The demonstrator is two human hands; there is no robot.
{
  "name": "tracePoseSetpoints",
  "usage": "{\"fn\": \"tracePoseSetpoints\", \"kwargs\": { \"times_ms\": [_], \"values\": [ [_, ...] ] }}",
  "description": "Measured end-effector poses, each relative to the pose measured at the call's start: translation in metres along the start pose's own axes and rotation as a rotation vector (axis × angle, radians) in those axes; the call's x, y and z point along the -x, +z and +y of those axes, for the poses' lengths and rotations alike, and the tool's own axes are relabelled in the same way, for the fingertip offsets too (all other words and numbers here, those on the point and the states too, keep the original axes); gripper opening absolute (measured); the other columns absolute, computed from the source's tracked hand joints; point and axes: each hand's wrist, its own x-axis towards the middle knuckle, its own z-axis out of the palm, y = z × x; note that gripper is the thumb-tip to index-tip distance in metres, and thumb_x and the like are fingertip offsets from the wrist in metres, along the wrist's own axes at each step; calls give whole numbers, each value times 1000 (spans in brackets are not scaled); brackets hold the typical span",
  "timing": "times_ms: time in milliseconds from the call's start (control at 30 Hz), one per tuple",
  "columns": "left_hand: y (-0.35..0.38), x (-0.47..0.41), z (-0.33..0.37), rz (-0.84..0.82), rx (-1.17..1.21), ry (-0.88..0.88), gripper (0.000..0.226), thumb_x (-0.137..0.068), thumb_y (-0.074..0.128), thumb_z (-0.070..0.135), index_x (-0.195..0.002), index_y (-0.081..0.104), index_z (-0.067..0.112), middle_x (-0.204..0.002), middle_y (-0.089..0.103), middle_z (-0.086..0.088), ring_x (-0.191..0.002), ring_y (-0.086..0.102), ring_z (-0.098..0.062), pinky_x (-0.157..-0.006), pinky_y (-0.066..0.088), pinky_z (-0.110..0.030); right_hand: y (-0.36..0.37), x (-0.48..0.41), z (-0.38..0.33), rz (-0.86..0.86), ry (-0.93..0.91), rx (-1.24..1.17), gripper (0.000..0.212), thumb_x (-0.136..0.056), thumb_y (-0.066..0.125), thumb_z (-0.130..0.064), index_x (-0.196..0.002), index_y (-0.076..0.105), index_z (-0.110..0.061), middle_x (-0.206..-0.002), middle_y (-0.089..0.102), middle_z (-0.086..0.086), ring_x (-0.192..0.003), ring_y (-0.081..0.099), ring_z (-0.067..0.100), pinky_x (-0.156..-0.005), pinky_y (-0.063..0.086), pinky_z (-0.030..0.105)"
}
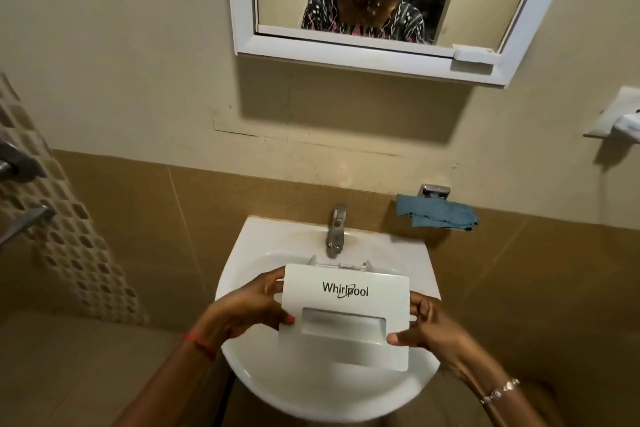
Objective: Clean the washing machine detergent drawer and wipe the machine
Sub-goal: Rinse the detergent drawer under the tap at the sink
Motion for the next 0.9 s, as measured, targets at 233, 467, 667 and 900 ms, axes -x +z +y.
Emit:
{"fn": "tracePoseSetpoints", "kwargs": {
  "times_ms": [233,467,667,900],
  "values": [
    [29,12,-44,150,-66,58,65,-69,62,-19,-120,56,23,-115,65,-2,-94,68,-13,-71,58,-35,7,3,47,161,-39,146,57,-62,76,13,-109,60,-17,-102,72,5,-90,69,21,-71,55,29],
    [48,22,-41,175,-128,89,68,-67,63,-17,-121,56,23,-118,65,2,-111,58,-15,-73,58,-39,-1,13,46,186,-98,266,58,-59,83,-2,-107,62,-26,-97,73,-6,-95,66,12,-86,55,36],
    [67,37,-11,231,-179,167,67,-71,62,-19,-118,54,28,-117,64,7,-81,65,-5,-61,52,-24,-13,29,28,229,-228,198,55,-58,81,8,-99,63,-24,-97,72,-4,-91,66,10,-78,56,27],
    [72,45,15,295,-178,154,61,-73,62,-18,-121,55,18,-104,68,-9,-69,68,-9,-56,54,-25,-23,39,-10,151,-225,163,51,-62,80,4,-107,63,-13,-88,73,-1,-80,70,16,-72,55,41]
  ]
}}
